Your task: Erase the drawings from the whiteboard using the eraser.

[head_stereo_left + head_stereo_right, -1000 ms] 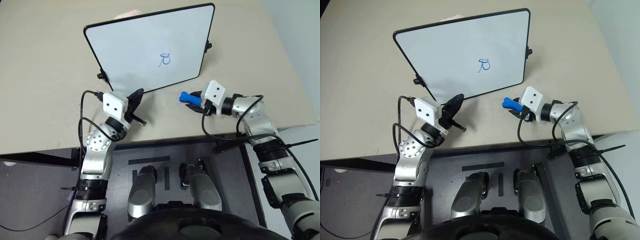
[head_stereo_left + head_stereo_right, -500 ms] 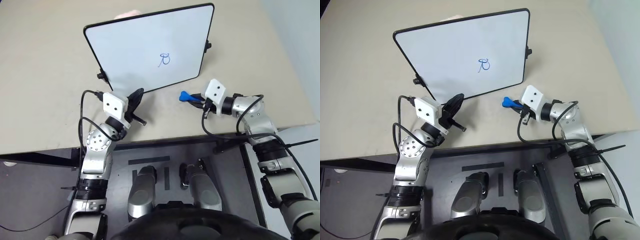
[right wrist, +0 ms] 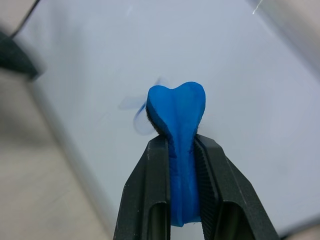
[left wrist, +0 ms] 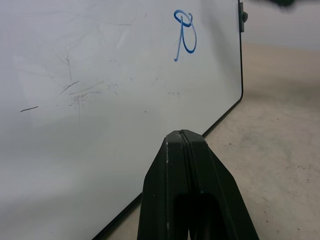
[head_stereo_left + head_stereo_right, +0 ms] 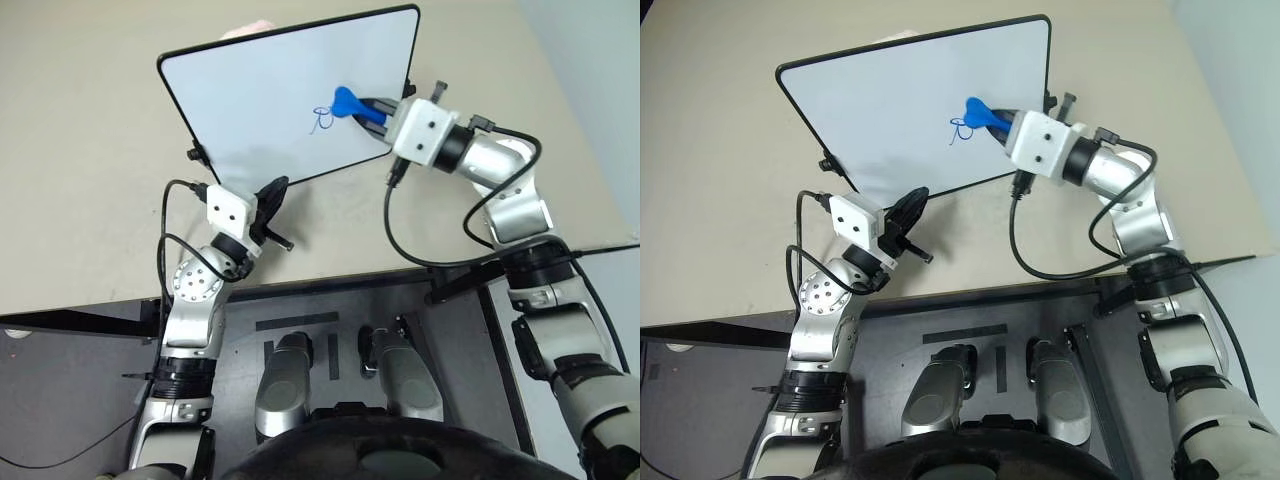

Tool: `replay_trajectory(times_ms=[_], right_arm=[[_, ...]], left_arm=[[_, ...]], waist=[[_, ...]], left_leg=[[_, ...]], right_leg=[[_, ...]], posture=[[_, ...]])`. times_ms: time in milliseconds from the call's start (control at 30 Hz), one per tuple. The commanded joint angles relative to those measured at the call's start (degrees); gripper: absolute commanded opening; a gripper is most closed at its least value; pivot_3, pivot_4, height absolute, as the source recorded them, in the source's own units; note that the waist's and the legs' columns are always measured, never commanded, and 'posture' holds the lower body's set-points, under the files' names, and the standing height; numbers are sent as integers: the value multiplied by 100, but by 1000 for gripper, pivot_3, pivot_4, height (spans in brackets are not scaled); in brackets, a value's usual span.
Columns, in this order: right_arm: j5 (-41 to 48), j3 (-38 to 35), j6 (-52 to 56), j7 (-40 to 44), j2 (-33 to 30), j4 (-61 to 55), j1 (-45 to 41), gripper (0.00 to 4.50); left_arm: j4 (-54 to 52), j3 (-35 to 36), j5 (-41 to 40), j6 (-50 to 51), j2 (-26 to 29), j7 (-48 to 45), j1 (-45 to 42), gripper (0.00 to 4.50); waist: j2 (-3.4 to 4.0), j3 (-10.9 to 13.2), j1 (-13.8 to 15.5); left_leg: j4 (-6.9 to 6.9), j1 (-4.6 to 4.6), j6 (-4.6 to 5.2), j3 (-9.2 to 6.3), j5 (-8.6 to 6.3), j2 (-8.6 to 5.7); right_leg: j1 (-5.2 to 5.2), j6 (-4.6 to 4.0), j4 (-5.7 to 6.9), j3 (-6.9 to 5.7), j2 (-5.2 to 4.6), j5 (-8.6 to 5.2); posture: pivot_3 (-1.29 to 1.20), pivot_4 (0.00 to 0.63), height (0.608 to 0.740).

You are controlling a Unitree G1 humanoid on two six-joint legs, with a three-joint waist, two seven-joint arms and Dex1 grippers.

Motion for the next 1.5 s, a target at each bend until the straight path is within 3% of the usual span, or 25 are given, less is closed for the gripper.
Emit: replay_trajectory(times_ms=[33,400,833,1300,1500], right_arm=[[-359,120,-572,-499,163,661,-280,352],[-1164,590,-1417,-1234,321,2304,-645,352],[-1221,269,-1731,-2235,258,2348,-1025,352],[-1475,778,-1716,-1865,336,2757,-603,352],[-1488,580,-1824,-2250,316,2584,-785,352]], left_arm=[[-35,-10,22,-121,-8,-19,-58,0],[-105,24,50,-171,-20,64,12,0],[-140,8,48,-146,-9,59,20,0],[-159,11,41,-124,-2,55,30,0],[-167,2,39,-108,6,42,27,0]], waist=[[0,0,24],[1,1,17],[2,1,3],[2,1,-4],[2,1,-6]], left_leg=[[0,-2,0,1,0,-1],[1,-4,-4,3,-5,0],[0,-9,-5,2,-5,0],[-2,-7,-8,2,-8,0],[-6,-9,-10,2,-8,0]], right_leg=[[-1,1,-1,0,-2,0],[-10,-16,4,0,-4,15],[-17,-19,1,2,-3,23],[-17,-20,1,4,-3,23],[-20,-19,-2,5,-2,23]], posture=[[0,150,740],[0,150,740],[0,150,740],[0,150,740],[0,150,740]])
